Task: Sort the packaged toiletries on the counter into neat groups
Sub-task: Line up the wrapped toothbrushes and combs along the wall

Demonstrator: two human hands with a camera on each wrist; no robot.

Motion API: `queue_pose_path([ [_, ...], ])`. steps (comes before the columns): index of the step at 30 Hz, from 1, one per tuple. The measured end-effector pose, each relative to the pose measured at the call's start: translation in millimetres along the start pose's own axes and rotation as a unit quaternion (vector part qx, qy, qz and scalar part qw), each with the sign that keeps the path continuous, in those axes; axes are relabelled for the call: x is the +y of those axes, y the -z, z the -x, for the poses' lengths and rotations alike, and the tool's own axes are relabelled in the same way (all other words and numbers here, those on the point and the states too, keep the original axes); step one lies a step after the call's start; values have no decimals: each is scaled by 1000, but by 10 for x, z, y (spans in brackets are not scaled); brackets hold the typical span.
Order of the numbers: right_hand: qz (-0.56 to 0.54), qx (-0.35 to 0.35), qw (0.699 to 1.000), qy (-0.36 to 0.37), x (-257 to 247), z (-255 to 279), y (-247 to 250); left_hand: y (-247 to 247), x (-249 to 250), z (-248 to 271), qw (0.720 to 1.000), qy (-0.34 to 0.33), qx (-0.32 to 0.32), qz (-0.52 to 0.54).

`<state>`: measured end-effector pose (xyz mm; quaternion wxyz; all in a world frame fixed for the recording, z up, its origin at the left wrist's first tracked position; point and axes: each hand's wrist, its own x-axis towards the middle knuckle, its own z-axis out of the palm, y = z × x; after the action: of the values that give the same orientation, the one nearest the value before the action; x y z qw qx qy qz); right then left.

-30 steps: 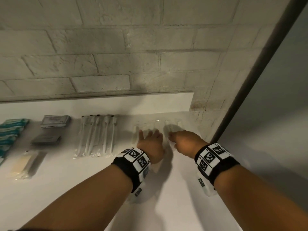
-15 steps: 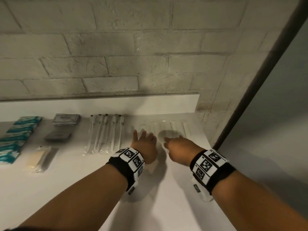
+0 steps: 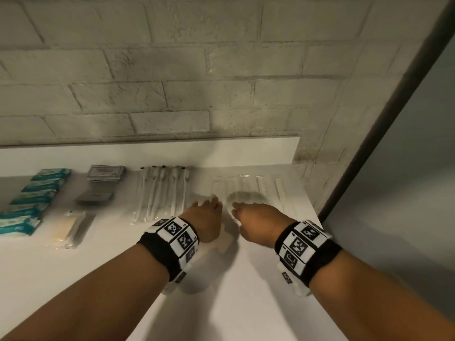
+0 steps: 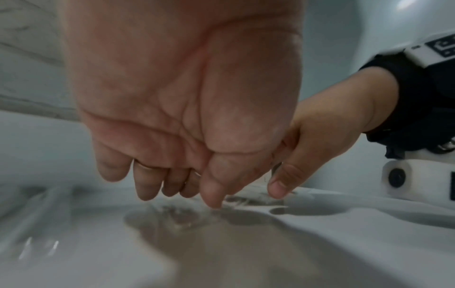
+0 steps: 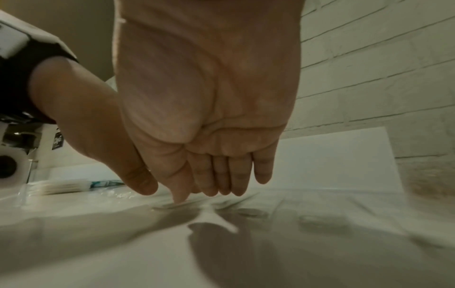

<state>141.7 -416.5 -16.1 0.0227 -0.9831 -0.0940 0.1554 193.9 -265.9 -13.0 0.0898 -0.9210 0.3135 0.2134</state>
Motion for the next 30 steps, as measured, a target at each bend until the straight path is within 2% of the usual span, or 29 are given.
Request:
queue_pose_path([
  [10, 31, -26, 999, -4, -68, -72, -4, -52, 57, -107, 998, 26, -42, 43],
  [17, 27, -26, 999, 5, -46, -67, 16, -89, 56, -109, 998, 28, -19, 59],
  [21, -40, 17, 999, -28, 56, 27, 12, -110, 76, -81, 998, -18, 44, 51],
  [25, -22, -5, 997, -75, 182, 124, 6, -89, 180, -70, 997, -72, 38, 9],
  [30, -45, -10, 997, -64, 240, 208, 32, -72, 243, -70, 997, -59, 40, -1],
])
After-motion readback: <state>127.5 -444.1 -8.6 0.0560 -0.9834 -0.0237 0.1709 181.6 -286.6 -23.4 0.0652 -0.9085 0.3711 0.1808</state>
